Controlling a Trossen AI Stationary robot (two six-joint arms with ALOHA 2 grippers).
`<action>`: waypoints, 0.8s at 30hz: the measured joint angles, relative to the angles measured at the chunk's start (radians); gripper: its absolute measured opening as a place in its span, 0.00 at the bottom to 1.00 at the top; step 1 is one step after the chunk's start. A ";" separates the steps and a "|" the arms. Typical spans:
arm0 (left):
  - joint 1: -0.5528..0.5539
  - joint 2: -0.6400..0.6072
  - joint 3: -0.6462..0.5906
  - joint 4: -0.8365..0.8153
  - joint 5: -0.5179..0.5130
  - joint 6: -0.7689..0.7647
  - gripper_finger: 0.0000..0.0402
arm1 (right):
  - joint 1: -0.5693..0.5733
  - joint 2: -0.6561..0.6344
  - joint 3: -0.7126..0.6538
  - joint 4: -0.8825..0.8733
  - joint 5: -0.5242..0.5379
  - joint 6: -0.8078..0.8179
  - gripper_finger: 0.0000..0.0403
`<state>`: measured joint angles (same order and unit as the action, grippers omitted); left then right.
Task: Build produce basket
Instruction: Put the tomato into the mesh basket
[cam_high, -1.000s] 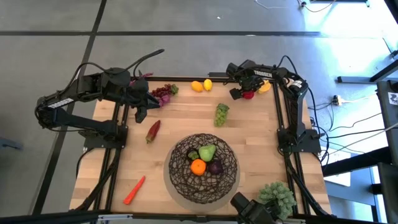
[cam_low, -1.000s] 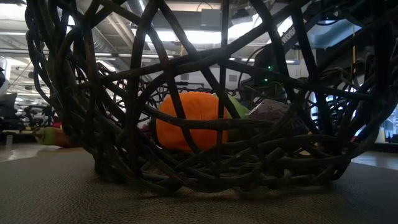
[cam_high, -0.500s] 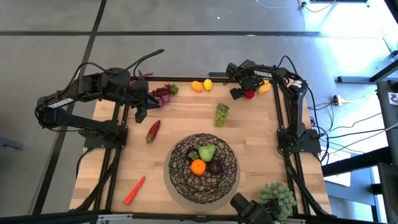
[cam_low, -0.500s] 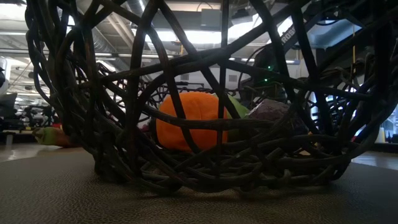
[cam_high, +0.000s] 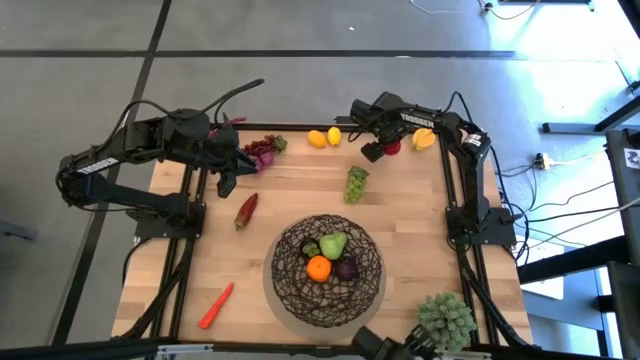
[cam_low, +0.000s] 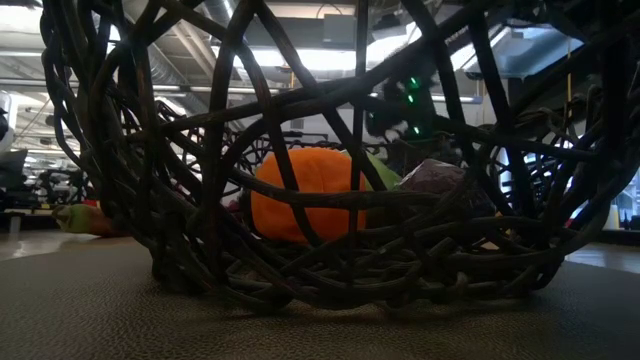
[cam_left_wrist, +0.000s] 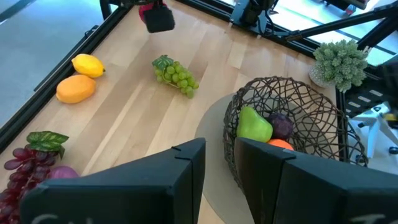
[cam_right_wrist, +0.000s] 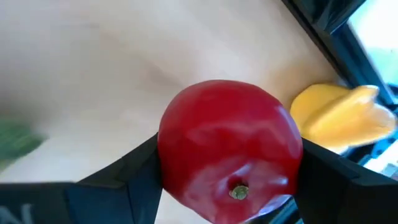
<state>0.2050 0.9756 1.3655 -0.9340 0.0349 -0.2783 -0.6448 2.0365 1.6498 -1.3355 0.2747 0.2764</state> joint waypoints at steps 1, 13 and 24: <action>0.000 0.000 0.000 0.000 0.000 0.000 0.19 | 0.019 0.000 0.031 -0.028 -0.003 -0.011 0.66; 0.000 0.000 0.000 0.000 0.000 0.026 0.19 | 0.344 -0.002 0.456 -0.236 -0.125 0.038 0.66; -0.001 0.000 0.000 0.000 0.061 0.103 0.19 | 0.701 -0.003 0.676 -0.235 -0.225 0.405 0.66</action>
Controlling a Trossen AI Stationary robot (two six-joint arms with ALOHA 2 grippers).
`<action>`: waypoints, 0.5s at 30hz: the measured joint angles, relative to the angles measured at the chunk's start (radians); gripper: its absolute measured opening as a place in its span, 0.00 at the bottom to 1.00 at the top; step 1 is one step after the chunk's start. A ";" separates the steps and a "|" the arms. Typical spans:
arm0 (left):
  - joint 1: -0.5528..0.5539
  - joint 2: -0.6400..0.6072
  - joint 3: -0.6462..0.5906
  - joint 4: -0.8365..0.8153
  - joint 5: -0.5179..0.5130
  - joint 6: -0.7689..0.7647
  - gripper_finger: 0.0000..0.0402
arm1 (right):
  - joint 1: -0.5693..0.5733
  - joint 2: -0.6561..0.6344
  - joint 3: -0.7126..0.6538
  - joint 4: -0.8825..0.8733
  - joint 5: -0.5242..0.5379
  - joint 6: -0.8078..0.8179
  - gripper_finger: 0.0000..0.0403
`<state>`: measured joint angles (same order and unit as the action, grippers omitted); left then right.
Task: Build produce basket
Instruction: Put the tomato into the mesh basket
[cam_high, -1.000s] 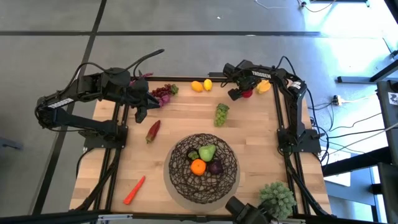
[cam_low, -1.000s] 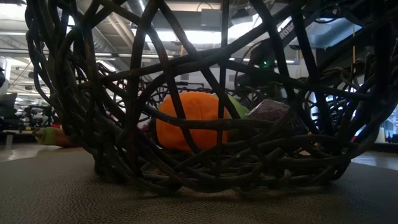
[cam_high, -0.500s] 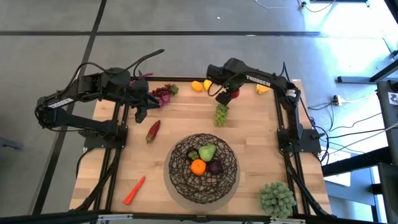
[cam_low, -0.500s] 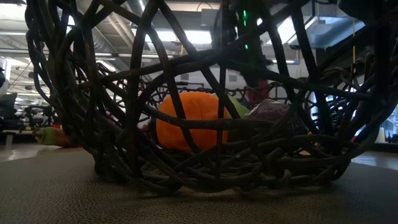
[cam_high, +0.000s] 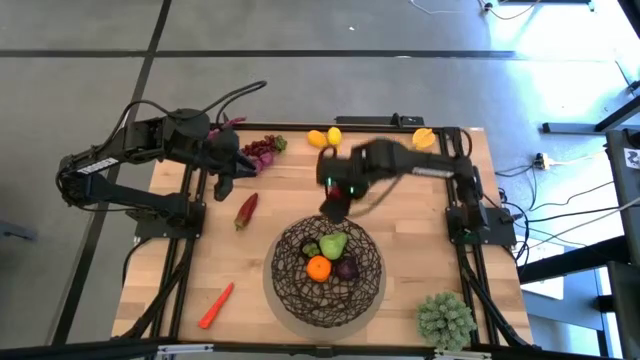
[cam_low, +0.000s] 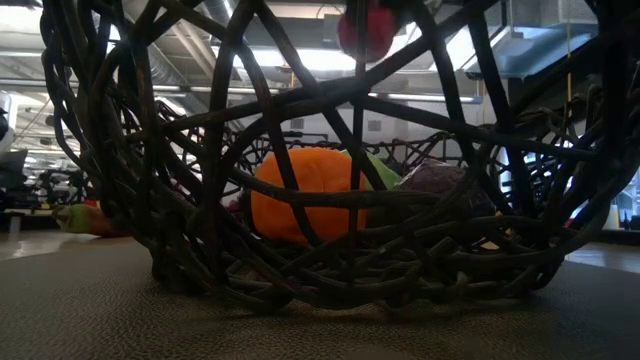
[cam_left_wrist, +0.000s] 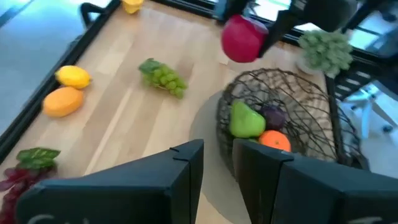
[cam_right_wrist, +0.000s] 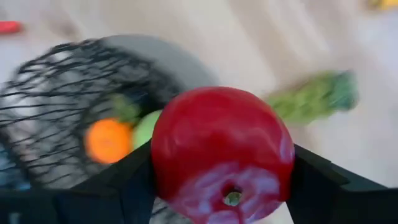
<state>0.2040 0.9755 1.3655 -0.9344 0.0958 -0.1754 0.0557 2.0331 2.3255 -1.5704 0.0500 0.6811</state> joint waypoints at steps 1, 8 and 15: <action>-0.001 0.000 0.000 0.000 0.017 0.011 0.19 | 0.029 0.000 -0.004 0.000 -0.001 0.048 0.66; -0.017 0.000 0.000 0.000 0.060 0.145 0.19 | 0.207 0.001 -0.051 0.034 -0.056 0.267 0.66; -0.023 0.000 0.000 0.000 0.055 0.168 0.19 | 0.308 0.001 -0.143 0.077 -0.056 0.384 0.66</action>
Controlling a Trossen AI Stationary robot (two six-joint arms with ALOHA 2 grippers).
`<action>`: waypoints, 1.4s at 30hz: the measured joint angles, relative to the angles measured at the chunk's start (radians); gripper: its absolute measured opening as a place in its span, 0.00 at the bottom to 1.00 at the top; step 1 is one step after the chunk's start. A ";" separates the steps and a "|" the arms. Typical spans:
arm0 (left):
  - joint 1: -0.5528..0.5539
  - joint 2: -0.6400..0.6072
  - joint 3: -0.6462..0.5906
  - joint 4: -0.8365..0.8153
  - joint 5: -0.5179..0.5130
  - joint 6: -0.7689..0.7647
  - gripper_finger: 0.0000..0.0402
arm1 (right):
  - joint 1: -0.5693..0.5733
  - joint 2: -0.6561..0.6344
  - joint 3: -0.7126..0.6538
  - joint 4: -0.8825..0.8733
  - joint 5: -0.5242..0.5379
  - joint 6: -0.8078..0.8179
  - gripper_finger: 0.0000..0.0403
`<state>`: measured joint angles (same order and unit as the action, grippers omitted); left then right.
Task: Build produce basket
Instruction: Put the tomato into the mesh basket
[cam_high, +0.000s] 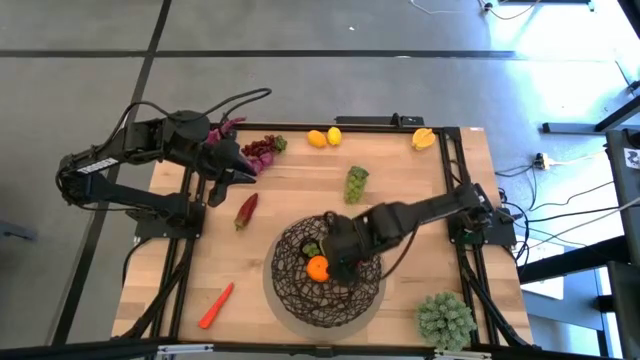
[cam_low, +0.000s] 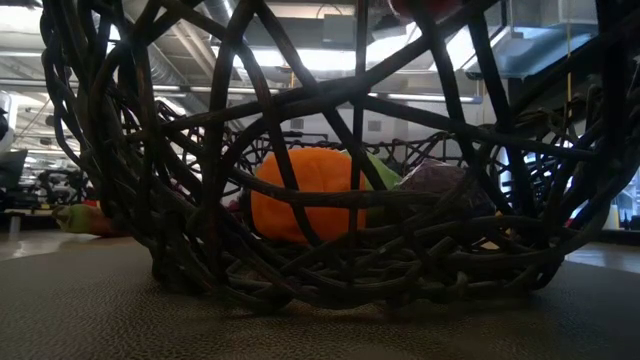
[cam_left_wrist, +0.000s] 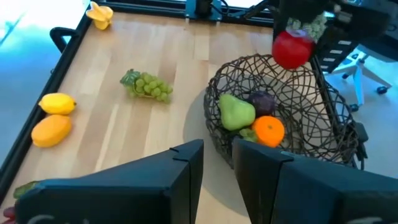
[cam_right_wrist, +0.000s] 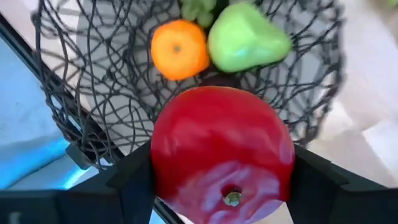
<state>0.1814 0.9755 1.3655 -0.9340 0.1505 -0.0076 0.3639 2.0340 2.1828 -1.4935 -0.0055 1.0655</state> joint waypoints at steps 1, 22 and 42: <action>0.000 0.000 0.000 0.000 0.000 0.008 0.19 | 0.008 0.001 -0.016 0.022 0.001 0.000 0.66; 0.000 0.075 -0.001 -0.019 0.000 0.041 0.19 | 0.072 0.002 -0.419 0.516 -0.048 0.083 0.65; 0.000 0.072 0.000 -0.017 0.001 0.044 0.19 | 0.083 -0.001 -0.621 0.556 -0.096 0.078 0.65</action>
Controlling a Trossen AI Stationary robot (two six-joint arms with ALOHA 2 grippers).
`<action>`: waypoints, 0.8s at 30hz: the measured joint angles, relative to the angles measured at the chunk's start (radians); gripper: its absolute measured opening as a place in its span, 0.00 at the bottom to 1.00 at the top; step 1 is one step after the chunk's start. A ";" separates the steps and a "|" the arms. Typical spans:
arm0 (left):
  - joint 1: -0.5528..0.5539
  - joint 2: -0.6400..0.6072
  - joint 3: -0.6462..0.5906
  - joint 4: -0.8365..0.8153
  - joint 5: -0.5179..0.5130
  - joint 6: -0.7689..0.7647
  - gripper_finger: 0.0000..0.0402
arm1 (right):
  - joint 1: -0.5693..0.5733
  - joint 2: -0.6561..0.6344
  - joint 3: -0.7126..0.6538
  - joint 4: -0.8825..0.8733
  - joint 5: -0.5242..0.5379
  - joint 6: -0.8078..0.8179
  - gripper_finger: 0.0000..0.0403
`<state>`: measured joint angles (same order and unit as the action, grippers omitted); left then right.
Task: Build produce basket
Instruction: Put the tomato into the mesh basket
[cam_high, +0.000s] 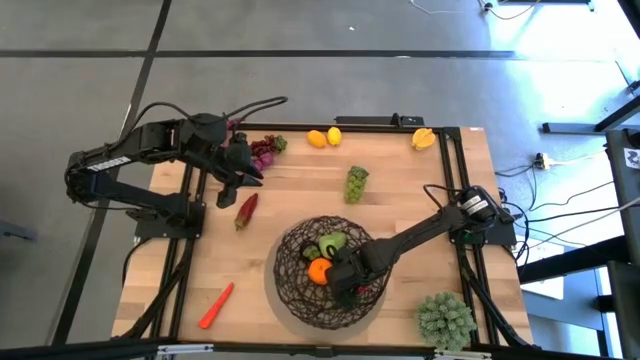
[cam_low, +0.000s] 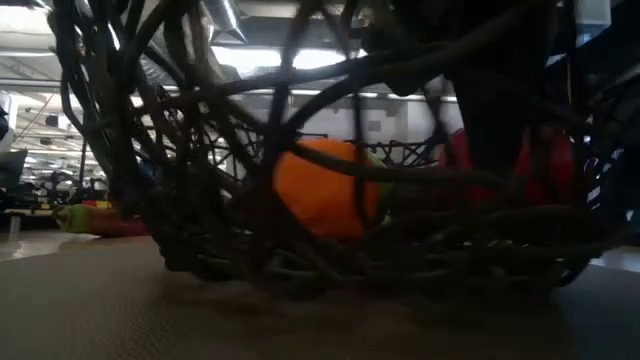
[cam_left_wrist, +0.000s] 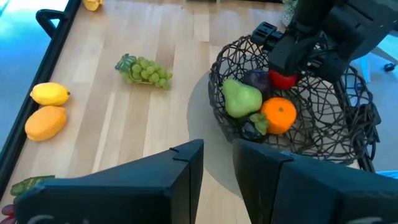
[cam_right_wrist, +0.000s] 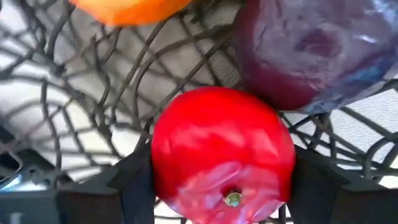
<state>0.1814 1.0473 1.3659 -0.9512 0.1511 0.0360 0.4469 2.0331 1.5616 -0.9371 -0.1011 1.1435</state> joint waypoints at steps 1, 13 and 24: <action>0.000 0.000 0.000 0.000 0.000 0.000 0.19 | 0.001 0.000 0.000 0.001 0.004 0.000 0.65; 0.000 0.000 0.000 0.000 0.000 0.000 0.19 | 0.002 0.000 0.000 0.046 0.001 0.040 0.77; 0.000 0.000 0.000 -0.001 0.000 -0.001 0.19 | -0.004 0.002 0.000 0.048 -0.036 0.000 0.78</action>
<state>0.1814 1.0473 1.3655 -0.9518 0.1513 0.0353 0.4429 2.0349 1.5616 -0.8893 -0.1375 1.1435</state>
